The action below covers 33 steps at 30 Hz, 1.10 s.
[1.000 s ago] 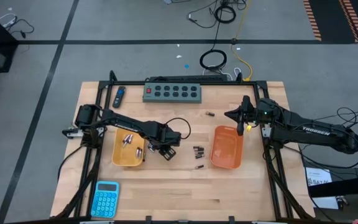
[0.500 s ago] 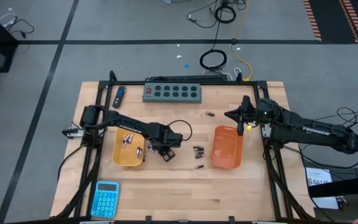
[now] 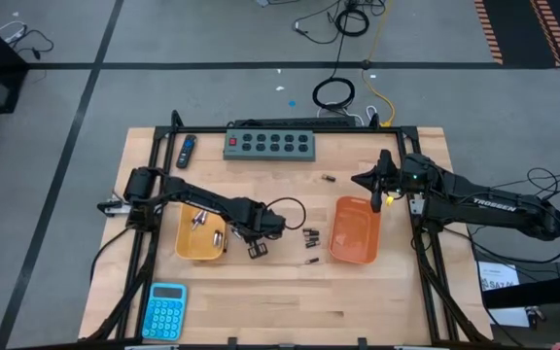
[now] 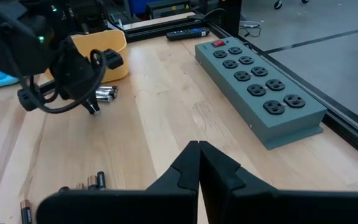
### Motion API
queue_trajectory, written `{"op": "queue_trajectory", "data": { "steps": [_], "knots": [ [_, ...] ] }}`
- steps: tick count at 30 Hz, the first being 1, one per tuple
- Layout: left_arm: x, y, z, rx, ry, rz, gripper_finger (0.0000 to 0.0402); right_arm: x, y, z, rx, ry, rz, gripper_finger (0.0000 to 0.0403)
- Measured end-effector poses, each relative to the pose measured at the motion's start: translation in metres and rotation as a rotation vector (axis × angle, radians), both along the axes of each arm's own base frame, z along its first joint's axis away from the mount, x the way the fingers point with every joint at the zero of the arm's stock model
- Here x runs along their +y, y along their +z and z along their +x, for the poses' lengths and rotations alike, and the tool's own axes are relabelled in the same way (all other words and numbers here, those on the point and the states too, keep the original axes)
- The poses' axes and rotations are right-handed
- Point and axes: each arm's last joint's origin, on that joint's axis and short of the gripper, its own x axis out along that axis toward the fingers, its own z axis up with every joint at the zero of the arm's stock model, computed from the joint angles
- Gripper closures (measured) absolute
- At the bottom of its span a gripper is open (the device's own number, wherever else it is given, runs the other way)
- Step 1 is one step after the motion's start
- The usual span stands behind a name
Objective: Sort batteries
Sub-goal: Put the silver battery into the yellow bin
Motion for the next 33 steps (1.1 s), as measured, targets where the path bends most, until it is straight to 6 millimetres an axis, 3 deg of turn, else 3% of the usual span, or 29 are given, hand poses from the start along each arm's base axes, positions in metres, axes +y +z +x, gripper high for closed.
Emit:
{"op": "queue_trajectory", "data": {
  "steps": [5,10,18,23,33],
  "knots": [
    [-0.015,0.013,-0.001,-0.051,-0.001,0.056,0.0383,0.0,0.0,0.0,-0.004,-0.009,0.026,0.0403],
    [-0.029,0.054,-0.01,-0.17,0.038,0.046,0.0383,0.0,-0.007,-0.001,0.011,-0.015,0.046,0.0403],
    [-0.033,0.099,-0.059,-0.128,0.161,0.138,0.0383,0.0,-0.012,-0.001,0.02,-0.018,0.057,0.0403],
    [-0.032,0.095,-0.088,-0.119,0.225,0.135,0.0383,0.0,-0.011,-0.001,0.017,-0.017,0.053,0.0403],
    [-0.012,0.05,-0.12,-0.032,0.295,0.086,0.0383,0.0,-0.009,0.0,-0.002,-0.013,0.035,0.0403]
  ]
}}
